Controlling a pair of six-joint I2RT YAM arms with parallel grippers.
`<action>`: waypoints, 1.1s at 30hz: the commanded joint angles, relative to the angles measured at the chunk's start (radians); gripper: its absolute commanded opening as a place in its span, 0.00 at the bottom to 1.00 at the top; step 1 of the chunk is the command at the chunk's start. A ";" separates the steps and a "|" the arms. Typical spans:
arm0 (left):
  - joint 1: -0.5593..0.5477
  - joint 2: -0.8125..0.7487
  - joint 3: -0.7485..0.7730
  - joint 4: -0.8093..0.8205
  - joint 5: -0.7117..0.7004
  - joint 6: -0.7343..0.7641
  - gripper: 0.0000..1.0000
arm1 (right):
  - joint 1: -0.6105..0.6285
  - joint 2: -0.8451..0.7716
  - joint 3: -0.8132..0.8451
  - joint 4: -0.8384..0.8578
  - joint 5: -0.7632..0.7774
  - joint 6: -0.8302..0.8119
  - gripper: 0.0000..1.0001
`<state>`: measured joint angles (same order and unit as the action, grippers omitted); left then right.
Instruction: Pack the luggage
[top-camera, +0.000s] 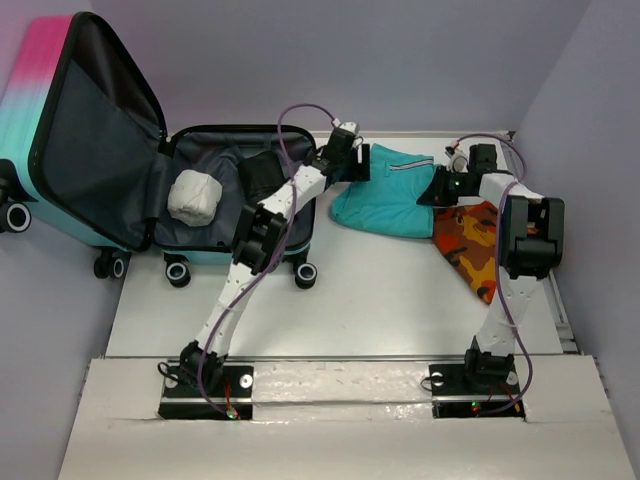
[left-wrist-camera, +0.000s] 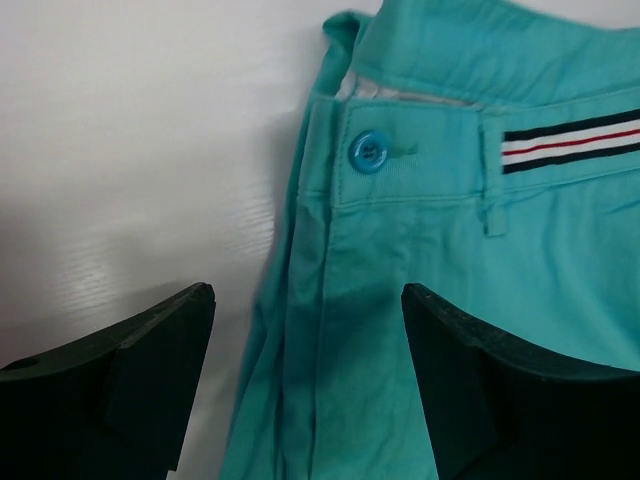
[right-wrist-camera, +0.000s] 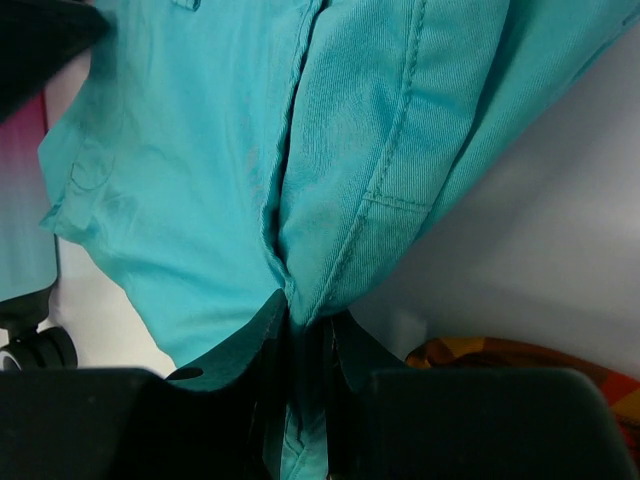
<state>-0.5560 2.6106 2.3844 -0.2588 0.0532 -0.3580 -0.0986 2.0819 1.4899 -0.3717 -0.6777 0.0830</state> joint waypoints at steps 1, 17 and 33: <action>-0.004 0.054 0.033 -0.028 0.030 -0.038 0.87 | -0.007 -0.071 -0.019 0.056 -0.039 0.018 0.07; -0.030 -0.012 -0.223 0.228 0.204 -0.114 0.22 | -0.007 -0.079 -0.060 0.157 -0.042 0.104 0.07; -0.016 -0.379 -0.240 0.311 0.192 -0.078 0.06 | 0.002 -0.322 -0.194 0.405 -0.052 0.297 0.07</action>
<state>-0.5709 2.4516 2.1075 -0.0193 0.2100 -0.4503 -0.1032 1.8755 1.2793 -0.1211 -0.7033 0.3237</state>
